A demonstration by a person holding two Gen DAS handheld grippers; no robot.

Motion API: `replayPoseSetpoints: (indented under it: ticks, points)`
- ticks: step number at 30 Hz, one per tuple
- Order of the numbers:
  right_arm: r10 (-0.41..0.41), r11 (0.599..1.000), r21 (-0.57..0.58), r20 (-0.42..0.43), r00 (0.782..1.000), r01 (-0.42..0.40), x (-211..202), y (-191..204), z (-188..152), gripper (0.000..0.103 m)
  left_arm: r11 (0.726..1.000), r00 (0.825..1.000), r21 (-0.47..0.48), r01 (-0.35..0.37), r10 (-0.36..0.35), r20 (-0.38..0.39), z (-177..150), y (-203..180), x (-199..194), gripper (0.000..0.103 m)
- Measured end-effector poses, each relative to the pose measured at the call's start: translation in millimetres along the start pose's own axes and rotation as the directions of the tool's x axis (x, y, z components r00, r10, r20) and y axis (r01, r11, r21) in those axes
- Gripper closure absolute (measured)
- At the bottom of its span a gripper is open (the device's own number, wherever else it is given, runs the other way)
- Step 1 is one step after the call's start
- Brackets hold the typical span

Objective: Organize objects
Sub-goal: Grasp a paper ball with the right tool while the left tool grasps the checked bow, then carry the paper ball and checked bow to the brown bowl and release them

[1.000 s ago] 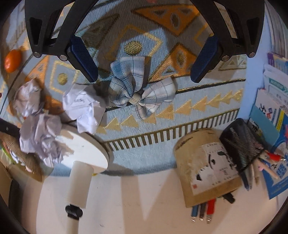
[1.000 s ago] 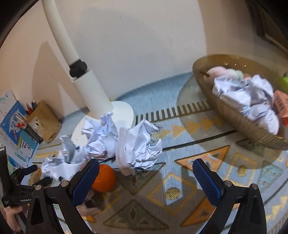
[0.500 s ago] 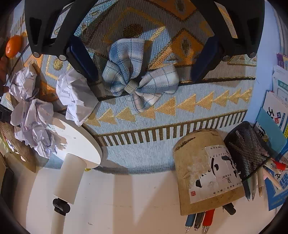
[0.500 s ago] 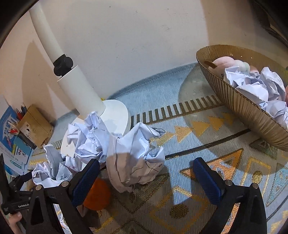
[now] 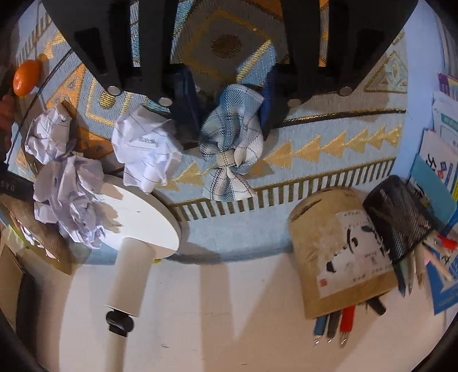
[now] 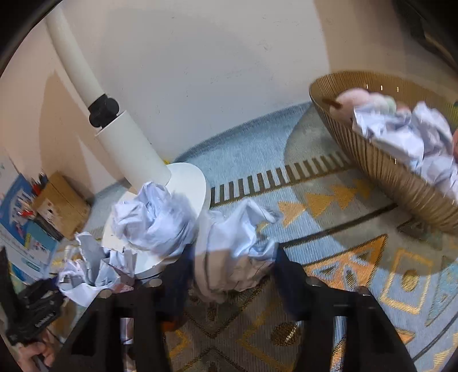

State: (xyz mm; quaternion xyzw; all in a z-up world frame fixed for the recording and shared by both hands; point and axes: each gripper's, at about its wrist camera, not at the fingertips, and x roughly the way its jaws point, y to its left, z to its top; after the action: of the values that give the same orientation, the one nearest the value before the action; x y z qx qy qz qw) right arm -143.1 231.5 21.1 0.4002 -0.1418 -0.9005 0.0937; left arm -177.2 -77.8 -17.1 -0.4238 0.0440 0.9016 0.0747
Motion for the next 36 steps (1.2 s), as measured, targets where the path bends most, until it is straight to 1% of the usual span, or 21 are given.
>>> replayPoseSetpoints:
  ticks: [1, 3, 7, 10, 15, 19, 21, 23, 27, 29, 30, 31, 32, 33, 35, 36]
  points:
    - [0.015, 1.000, 0.011, 0.002, 1.000, -0.015, -1, -2, 0, 0.053, 1.000, 1.000, 0.003, 0.002, -0.002, 0.001, -1, -1, 0, 0.073]
    - [0.037, 0.999, 0.029, 0.008, 0.999, -0.037, -3, -5, 0, 0.054, 1.000, 1.000, -0.005, 0.003, -0.003, 0.005, -2, 1, 0, 0.074]
    - [0.060, 0.997, 0.051, 0.023, 0.998, -0.061, -4, -8, -2, 0.054, 0.998, 0.999, -0.057, 0.014, -0.012, 0.033, -5, 11, -5, 0.074]
    - [0.066, 0.996, 0.059, 0.071, 0.995, -0.071, -10, -8, -1, 0.054, 0.996, 0.998, -0.089, 0.005, 0.001, 0.064, -9, 17, -11, 0.074]
    - [0.076, 0.995, 0.057, 0.144, 0.987, -0.085, -22, -7, -4, 0.054, 0.995, 0.994, -0.097, -0.012, 0.022, 0.104, -11, 19, -20, 0.074]
    - [0.112, 0.992, 0.039, 0.204, 0.973, -0.122, -33, -4, -5, 0.054, 0.997, 0.985, -0.073, 0.020, -0.007, 0.174, -13, 18, -33, 0.074]
    - [0.130, 0.990, 0.021, 0.229, 0.965, -0.139, -38, -1, -5, 0.054, 0.998, 0.981, -0.067, 0.000, 0.013, 0.193, -13, 16, -35, 0.074]
    - [0.143, 0.989, 0.002, 0.243, 0.959, -0.147, -40, 2, -6, 0.054, 0.998, 0.978, -0.068, -0.001, 0.015, 0.207, -9, 14, -39, 0.074]
    - [0.146, 0.989, -0.024, 0.254, 0.956, -0.144, -46, 7, -7, 0.054, 0.996, 0.969, -0.086, 0.003, 0.018, 0.247, -11, 18, -43, 0.074]
    - [0.140, 0.990, -0.014, 0.261, 0.955, -0.141, -49, 2, -8, 0.054, 0.995, 0.960, -0.095, 0.006, 0.021, 0.281, -14, 17, -55, 0.074]
    - [0.111, 0.993, 0.000, 0.246, 0.963, -0.114, -48, 1, -8, 0.054, 0.993, 0.955, -0.116, 0.005, 0.029, 0.294, -15, 18, -59, 0.074]
    - [0.078, 0.996, 0.016, 0.226, 0.971, -0.084, -44, -3, -6, 0.054, 0.987, 0.955, -0.156, 0.043, 0.005, 0.297, -14, 17, -65, 0.074]
    - [0.065, 0.997, 0.029, 0.216, 0.974, -0.073, -44, -7, -5, 0.054, 0.982, 0.957, -0.171, 0.076, -0.024, 0.290, -9, 14, -68, 0.074]
    - [0.067, 0.995, 0.052, 0.209, 0.976, -0.080, -45, -14, 1, 0.054, 0.982, 0.958, -0.167, 0.089, -0.039, 0.284, -1, 6, -72, 0.074]
    - [0.076, 0.992, 0.082, 0.226, 0.971, -0.097, -57, -24, 15, 0.054, 0.992, 0.955, -0.107, 0.068, -0.034, 0.295, 16, -19, -82, 0.074]
    - [0.076, 0.991, 0.091, 0.244, 0.967, -0.100, -66, -30, 23, 0.054, 0.995, 0.953, -0.070, 0.067, -0.043, 0.301, 25, -33, -87, 0.074]
